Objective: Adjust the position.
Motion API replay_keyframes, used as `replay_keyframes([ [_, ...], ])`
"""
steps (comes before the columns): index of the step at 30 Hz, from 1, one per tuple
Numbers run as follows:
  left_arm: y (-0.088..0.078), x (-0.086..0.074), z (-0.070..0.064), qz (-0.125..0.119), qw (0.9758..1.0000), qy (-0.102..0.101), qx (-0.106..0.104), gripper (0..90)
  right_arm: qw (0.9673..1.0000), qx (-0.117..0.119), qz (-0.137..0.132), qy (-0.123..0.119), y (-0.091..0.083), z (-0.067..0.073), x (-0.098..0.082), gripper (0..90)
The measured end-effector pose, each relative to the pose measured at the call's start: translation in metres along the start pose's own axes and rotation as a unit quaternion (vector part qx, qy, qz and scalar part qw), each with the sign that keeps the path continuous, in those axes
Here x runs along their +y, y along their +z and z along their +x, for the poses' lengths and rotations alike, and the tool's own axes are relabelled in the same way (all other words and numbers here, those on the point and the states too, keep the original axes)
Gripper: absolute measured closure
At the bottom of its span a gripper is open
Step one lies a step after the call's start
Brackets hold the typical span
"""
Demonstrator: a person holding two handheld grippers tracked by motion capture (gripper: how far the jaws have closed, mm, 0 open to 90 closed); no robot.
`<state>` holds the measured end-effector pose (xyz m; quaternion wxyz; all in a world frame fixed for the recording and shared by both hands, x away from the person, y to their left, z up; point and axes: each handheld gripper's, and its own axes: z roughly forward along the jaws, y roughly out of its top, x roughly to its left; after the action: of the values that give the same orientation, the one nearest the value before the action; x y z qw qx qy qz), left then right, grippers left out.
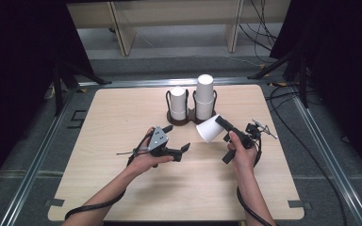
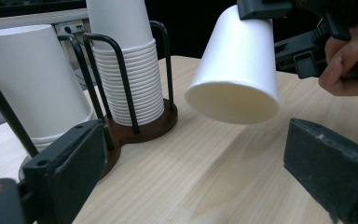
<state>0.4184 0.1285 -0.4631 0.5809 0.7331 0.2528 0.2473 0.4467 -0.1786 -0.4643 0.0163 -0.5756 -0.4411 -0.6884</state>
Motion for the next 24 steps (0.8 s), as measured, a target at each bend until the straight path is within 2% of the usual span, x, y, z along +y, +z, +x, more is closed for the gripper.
replay_keyframes([
  [1,0.004,0.001,-0.002,-0.008,1.0000,-0.003,-0.004,2.3,0.9999,-0.001,0.004,0.012,0.001,0.002,-0.002,35.8],
  [2,0.004,0.001,-0.002,-0.008,1.0000,-0.003,-0.004,1.8,1.0000,0.001,0.002,-0.001,0.001,0.001,-0.002,35.8],
  [3,0.007,0.003,-0.003,-0.001,1.0000,-0.003,-0.008,0.9,1.0000,0.005,0.003,0.001,0.001,0.000,-0.002,35.8],
  [8,0.015,0.005,-0.007,-0.002,0.9998,0.000,-0.017,0.0,0.9999,0.000,0.011,0.002,0.001,0.000,-0.002,35.8],
  [9,0.019,0.006,-0.009,-0.001,0.9998,-0.001,-0.019,0.0,0.9999,0.002,0.007,0.015,0.002,0.002,-0.002,35.8],
  [10,0.019,0.006,-0.009,-0.001,0.9998,-0.001,-0.019,0.0,0.9999,0.002,0.007,0.015,0.002,0.002,-0.002,35.8],
  [11,0.021,0.007,-0.009,0.000,0.9998,0.000,-0.021,0.0,1.0000,0.002,0.004,0.001,0.003,0.001,-0.001,35.7],
  [13,0.024,0.008,-0.010,0.000,0.9998,0.003,-0.022,0.0,0.9999,0.003,0.006,0.010,0.002,0.002,0.000,35.8],
  [14,0.026,0.009,-0.011,0.001,0.9997,0.005,-0.023,0.0,1.0000,0.003,0.004,0.003,0.003,0.001,0.000,35.8],
  [16,0.031,0.011,-0.014,0.000,0.9995,0.009,-0.029,0.0,0.9999,0.010,0.004,0.003,0.003,0.002,0.001,35.8],
  [21,0.038,0.011,-0.018,-0.004,0.9991,0.012,-0.040,0.0,1.0000,0.004,0.006,0.000,0.004,0.002,0.000,35.8],
  [23,0.040,0.010,-0.019,-0.003,0.9991,0.010,-0.042,0.0,0.9998,0.009,0.011,0.015,0.004,0.004,0.000,35.8],
  [24,0.040,0.010,-0.019,-0.003,0.9991,0.010,-0.042,0.0,0.9998,0.009,0.011,0.015,0.004,0.004,0.000,35.8],
])
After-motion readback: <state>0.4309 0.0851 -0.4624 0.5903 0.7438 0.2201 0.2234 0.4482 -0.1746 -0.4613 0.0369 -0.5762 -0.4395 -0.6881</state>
